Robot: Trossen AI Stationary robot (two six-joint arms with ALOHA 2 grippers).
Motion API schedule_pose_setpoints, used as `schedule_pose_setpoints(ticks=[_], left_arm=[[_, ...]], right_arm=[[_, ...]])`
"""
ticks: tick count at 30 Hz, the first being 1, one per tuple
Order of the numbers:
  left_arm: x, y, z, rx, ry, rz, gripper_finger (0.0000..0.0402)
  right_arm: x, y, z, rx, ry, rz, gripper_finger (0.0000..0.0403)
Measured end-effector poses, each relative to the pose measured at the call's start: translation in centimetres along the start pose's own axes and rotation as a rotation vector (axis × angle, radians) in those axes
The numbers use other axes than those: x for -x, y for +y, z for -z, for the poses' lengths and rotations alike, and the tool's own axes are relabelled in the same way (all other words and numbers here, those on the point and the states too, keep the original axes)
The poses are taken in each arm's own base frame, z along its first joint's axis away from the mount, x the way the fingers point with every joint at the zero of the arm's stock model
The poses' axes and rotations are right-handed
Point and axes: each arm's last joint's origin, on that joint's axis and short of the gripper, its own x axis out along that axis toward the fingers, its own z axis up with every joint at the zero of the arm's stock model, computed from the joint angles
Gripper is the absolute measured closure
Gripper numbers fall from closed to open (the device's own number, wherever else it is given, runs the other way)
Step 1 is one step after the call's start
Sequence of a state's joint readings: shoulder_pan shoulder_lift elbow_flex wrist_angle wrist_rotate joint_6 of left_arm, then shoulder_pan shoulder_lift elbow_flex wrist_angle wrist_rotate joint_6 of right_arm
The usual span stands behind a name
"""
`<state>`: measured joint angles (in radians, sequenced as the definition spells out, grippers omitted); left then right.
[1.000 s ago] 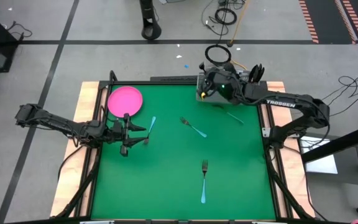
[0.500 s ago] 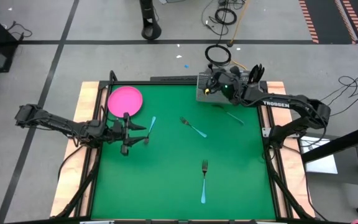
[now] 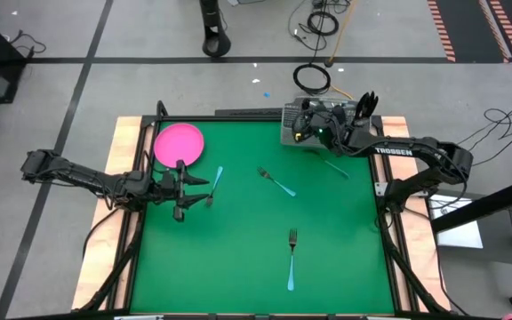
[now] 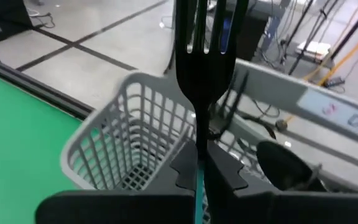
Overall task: Sort silverware
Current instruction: Put the blue fork into the gray silverware basket
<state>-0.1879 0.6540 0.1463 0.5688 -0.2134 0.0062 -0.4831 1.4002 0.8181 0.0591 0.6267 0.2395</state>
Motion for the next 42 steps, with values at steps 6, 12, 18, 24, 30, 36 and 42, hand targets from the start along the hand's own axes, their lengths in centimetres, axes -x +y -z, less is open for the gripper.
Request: schedule_pose_setpoints(ticks=[6, 12, 18, 24, 30, 36, 42], left_arm=[[0.0, 0.0, -0.1, 0.002, -0.009, 0.000, 0.0210], [0.0, 0.0, -0.3, 0.007, -0.027, 0.003, 0.0210], [0.0, 0.0, -0.3, 0.007, -0.027, 0.005, 0.0210], [0.0, 0.0, -0.4, 0.004, -0.035, 0.007, 0.0210], [0.0, 0.0, -0.5, 0.000, -0.054, 0.007, 0.0210], [0.0, 0.1, -0.5, 0.011, -0.052, 0.003, 0.0210], [0.0, 0.1, -0.5, 0.011, -0.052, 0.003, 0.0210]], right_arm=[[0.0, -0.1, 0.5, -0.083, 0.042, 0.014, 0.0383], [0.0, -0.1, 0.6, -0.106, 0.050, 0.011, 0.0329], [0.9, -0.6, -0.1, -0.113, 0.033, 0.005, 0.0270], [4.1, -1.4, -3.0, -0.134, -0.045, -0.201, 0.0242], [8.3, 0.0, -4.2, -0.154, -0.043, -0.620, 0.0243], [11.7, 3.6, -1.4, -0.275, 0.234, -0.797, 0.0262], [15.7, 7.1, 1.9, -0.446, 0.525, -0.866, 0.0279]])
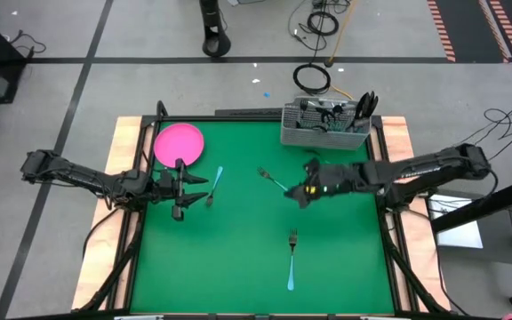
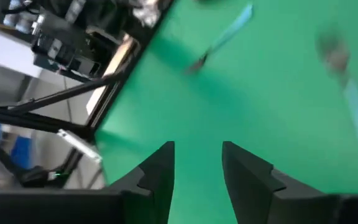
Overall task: Sort silverware
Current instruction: Put the blue fork into the gray silverware basket
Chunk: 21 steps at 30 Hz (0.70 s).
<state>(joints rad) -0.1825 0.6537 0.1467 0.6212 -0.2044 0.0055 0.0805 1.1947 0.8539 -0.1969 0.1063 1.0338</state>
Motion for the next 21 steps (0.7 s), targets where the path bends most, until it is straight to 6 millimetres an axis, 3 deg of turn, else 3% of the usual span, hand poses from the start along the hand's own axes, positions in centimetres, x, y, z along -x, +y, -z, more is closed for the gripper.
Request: schedule_pose_setpoints(ticks=[10, 16, 21], left_arm=[[0.0, -0.2, -0.3, 0.008, -0.033, 0.052, 0.0210], [0.0, -0.2, -0.8, 0.013, -0.078, 0.073, 0.0210], [0.1, -0.2, -1.0, 0.017, -0.106, 0.078, 0.0210]], right_arm=[[-2.6, 1.8, 7.1, -0.280, 0.169, 0.099, 0.0308], [-3.7, 5.7, 7.6, -0.240, 0.230, 0.192, 0.0321], [-4.5, 8.7, 8.2, -0.145, 0.298, 0.417, 0.0327]])
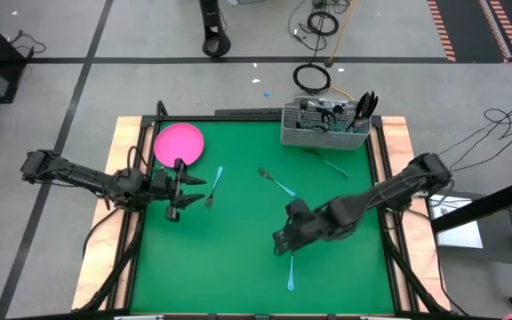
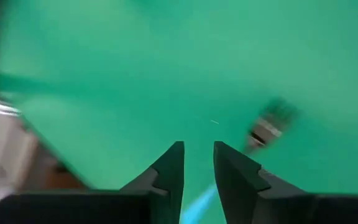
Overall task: Sort silverware
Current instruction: Put the blue fork into the gray silverware basket
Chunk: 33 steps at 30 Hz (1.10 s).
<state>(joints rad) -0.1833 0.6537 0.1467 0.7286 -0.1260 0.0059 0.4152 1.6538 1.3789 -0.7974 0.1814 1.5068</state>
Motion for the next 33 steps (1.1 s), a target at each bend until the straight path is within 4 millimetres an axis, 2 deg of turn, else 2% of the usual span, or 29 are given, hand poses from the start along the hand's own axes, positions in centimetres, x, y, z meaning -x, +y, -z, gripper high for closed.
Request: schedule_pose_setpoints(ticks=[3, 6, 11, 14, 17, 25, 30, 33], left_arm=[[0.0, -0.1, -0.1, -0.002, -0.008, 0.022, 0.0210], [0.0, -0.1, -0.2, -0.002, -0.016, 0.024, 0.0210], [0.0, -0.1, -0.3, -0.024, -0.027, 0.024, 0.0210], [0.0, -0.1, -0.3, -0.033, -0.029, 0.023, 0.0210], [0.0, -0.1, -0.3, -0.046, -0.034, 0.023, 0.0210], [0.0, -0.1, -0.3, -0.049, -0.034, 0.021, 0.0210], [0.0, -0.1, -0.3, -0.046, -0.026, 0.021, 0.0210], [0.0, -0.1, -0.3, -0.031, -0.026, 0.020, 0.0210]], right_arm=[[-1.5, 0.8, 1.0, 0.038, 0.017, 0.136, 0.0330], [-3.6, 1.0, 1.9, 0.048, 0.041, 0.182, 0.0329], [-7.3, 0.6, 3.4, -0.044, 0.174, 0.279, 0.0318], [-8.9, 0.3, 4.1, -0.059, 0.229, 0.318, 0.0303], [-9.7, 0.1, 4.3, -0.055, 0.255, 0.334, 0.0282], [-9.8, 0.2, 4.4, -0.031, 0.222, 0.325, 0.0232], [-10.1, 0.0, 4.5, -0.046, 0.197, 0.342, 0.0230], [-11.0, -0.2, 5.0, -0.044, 0.201, 0.362, 0.0238]])
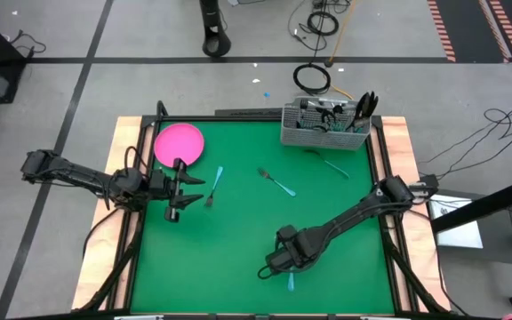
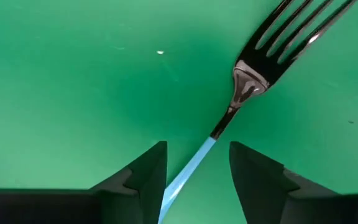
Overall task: Sort silverware
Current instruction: Put the blue fork into the gray silverware basket
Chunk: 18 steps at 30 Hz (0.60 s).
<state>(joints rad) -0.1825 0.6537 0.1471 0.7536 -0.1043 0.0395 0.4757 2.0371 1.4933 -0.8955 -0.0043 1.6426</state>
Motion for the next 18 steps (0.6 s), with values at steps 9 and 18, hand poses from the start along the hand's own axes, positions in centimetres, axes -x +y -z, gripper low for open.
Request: schedule_pose_setpoints(ticks=[9, 18], left_arm=[[0.0, 0.0, 0.0, 0.001, 0.000, 0.000, 0.0210], [0.0, 0.0, 0.0, 0.001, 0.001, 0.000, 0.0210]], right_arm=[[-3.1, 0.1, 0.1, 0.019, -0.003, 0.076, 0.0268], [-3.3, 0.0, 0.2, 0.057, -0.006, 0.086, 0.0360]])
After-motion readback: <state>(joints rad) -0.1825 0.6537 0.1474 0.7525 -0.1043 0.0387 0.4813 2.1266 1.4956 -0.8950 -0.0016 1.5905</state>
